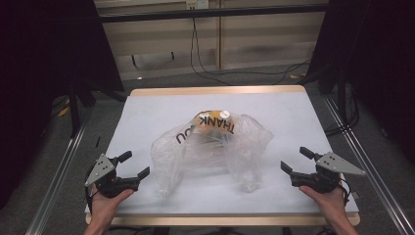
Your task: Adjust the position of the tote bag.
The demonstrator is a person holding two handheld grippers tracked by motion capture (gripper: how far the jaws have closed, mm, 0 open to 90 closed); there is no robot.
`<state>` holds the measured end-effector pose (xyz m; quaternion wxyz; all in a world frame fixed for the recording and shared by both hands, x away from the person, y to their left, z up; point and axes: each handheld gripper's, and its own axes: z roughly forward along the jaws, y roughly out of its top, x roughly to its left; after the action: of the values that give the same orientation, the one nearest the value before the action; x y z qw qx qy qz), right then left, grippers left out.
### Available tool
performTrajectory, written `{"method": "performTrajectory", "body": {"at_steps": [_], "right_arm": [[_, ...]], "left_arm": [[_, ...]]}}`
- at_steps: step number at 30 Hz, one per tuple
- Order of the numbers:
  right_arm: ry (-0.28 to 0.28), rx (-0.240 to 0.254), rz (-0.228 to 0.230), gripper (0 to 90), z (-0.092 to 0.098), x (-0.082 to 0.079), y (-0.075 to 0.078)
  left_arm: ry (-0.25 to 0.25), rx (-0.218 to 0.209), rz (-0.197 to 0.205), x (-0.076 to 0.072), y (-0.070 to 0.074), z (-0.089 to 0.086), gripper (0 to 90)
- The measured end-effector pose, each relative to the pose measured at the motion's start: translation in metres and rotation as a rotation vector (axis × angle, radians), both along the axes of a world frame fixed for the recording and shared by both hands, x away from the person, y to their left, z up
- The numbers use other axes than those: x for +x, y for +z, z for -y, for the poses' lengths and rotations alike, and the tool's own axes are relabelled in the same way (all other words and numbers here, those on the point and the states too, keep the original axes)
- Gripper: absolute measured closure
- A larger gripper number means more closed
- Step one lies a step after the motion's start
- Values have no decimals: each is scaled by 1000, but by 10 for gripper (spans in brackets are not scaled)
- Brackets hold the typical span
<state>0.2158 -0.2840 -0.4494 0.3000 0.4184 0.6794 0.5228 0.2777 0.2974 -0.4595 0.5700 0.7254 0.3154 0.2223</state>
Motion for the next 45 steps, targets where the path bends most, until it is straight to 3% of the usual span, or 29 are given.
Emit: {"method": "performTrajectory", "body": {"at_steps": [5,8,15,21,25,28,34,40,45], "right_arm": [[23,-2,-18,217,0,-1,1],[38,1,-31,251,0,-2,2],[82,5,-80,318,0,-2,3],[144,-3,-133,412,-5,1,2],[193,-9,-157,447,-13,2,2],[220,-21,-163,456,-18,0,3],[233,-32,-182,467,-23,-3,6],[291,-29,-181,540,-32,-5,8],[337,-48,-201,609,-41,-7,7]], "left_arm": [[-21,26,2,-3,0,3,152],[-39,51,-26,-3,2,3,211],[-59,27,-47,-7,5,6,314],[-83,25,-36,-9,7,8,370],[-104,6,-51,-14,9,8,393],[-116,20,-44,-18,12,9,403],[-137,15,-50,-23,13,12,411],[-174,14,-44,-28,18,15,416],[-213,24,-68,-32,20,24,474]]}}
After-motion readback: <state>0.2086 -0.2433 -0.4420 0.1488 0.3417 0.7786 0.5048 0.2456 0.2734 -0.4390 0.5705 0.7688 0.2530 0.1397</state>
